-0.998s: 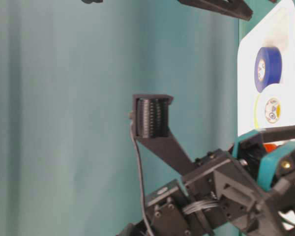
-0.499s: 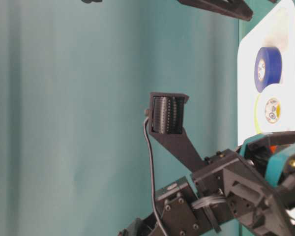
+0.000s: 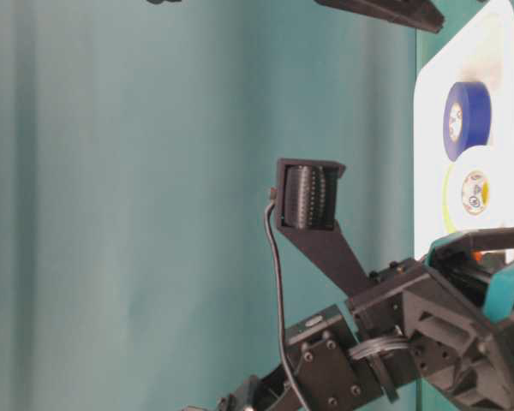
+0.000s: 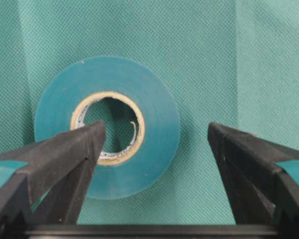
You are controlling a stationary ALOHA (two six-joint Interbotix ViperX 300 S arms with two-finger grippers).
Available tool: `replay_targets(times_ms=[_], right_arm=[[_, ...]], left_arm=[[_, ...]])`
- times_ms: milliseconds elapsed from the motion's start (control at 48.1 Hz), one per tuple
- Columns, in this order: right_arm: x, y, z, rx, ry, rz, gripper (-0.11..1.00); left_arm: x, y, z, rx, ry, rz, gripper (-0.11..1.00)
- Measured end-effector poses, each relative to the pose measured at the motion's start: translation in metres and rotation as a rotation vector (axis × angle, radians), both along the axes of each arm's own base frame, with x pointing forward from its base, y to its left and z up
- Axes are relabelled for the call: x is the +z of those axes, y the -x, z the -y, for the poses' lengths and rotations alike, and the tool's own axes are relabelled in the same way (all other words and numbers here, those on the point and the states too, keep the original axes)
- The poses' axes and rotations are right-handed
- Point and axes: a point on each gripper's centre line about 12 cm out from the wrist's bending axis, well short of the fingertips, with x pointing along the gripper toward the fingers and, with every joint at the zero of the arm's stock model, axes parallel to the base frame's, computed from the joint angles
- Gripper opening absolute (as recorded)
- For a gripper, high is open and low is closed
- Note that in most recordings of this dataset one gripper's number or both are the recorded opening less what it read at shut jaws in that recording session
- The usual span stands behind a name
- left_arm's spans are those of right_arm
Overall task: Put the tape alternately from left to right into the white case.
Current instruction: 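Move left gripper over teal roll and lower into its hole, then close left gripper on teal roll and lift it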
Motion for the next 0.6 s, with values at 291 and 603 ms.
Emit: replay_targets(times_ms=[291, 603], right_arm=[[0.0001, -0.0005, 0.0000, 0.001, 0.001, 0.000, 0.79], [0.0000, 0.0000, 0.0000, 0.000, 0.000, 0.000, 0.79]], left_arm=[[-0.0038, 0.0000, -0.0014, 0.002, -0.002, -0.008, 0.04], [-0.0058, 0.0003, -0.0014, 0.004, -0.002, -0.014, -0.02]])
